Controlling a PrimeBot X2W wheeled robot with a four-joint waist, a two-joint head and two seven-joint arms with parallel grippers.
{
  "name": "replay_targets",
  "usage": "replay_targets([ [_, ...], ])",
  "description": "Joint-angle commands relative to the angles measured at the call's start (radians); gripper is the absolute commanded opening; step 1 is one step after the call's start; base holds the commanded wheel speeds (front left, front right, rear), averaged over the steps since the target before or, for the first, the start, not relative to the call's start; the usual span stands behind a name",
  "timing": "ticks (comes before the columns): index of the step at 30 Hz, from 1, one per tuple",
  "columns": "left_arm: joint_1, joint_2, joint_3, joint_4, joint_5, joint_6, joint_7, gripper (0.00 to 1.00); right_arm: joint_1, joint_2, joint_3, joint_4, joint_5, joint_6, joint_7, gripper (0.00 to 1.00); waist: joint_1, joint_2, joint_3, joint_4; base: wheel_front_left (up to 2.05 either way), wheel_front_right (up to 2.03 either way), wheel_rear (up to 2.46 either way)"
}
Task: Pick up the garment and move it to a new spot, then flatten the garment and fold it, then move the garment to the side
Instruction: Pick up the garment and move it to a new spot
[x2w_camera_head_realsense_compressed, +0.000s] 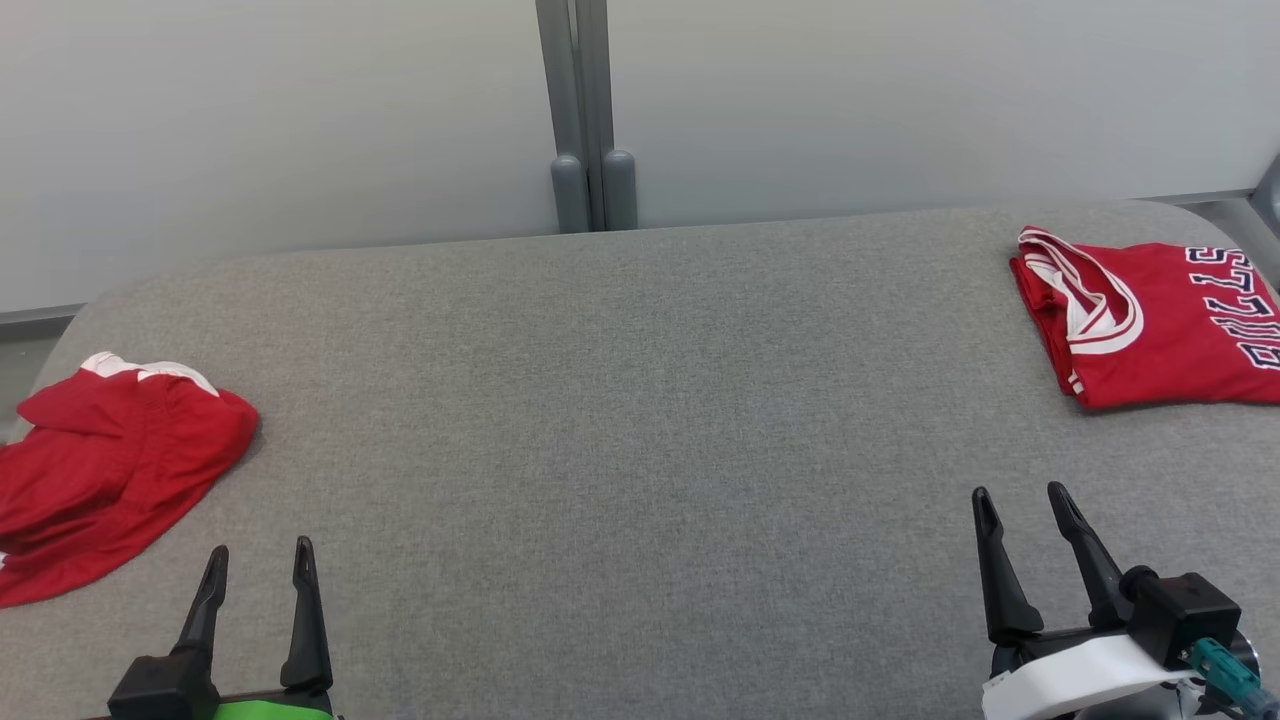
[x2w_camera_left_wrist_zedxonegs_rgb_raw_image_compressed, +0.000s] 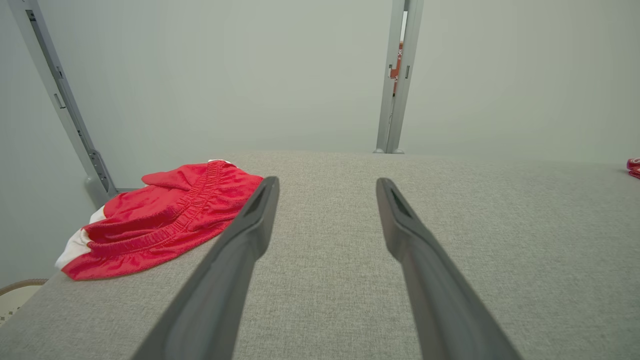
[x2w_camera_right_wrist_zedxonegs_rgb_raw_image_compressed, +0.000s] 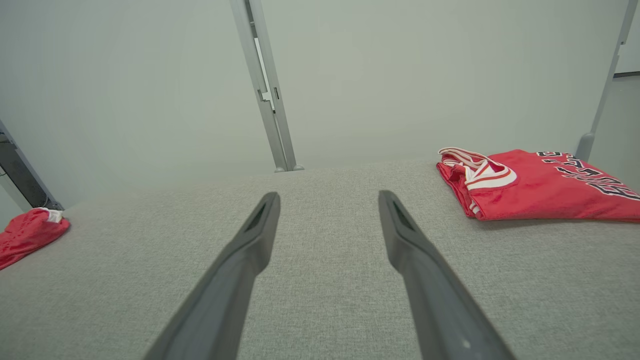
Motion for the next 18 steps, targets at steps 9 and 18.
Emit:
replay_targets([
  [9,0.005,0.000,0.005,-0.001,0.003,-0.003,0.000,1.00,0.015,0.007,0.001,0.001,-0.012,-0.002,-0.002,1.00,0.0001,0.0000,0.004,0.023,0.00,0.00,0.00],
  [18,-0.022,0.002,0.017,0.002,0.014,-0.005,0.000,1.00,0.024,0.012,0.000,0.008,-0.008,-0.002,-0.003,1.00,0.0001,0.0000,0.010,0.118,0.00,0.00,0.00],
])
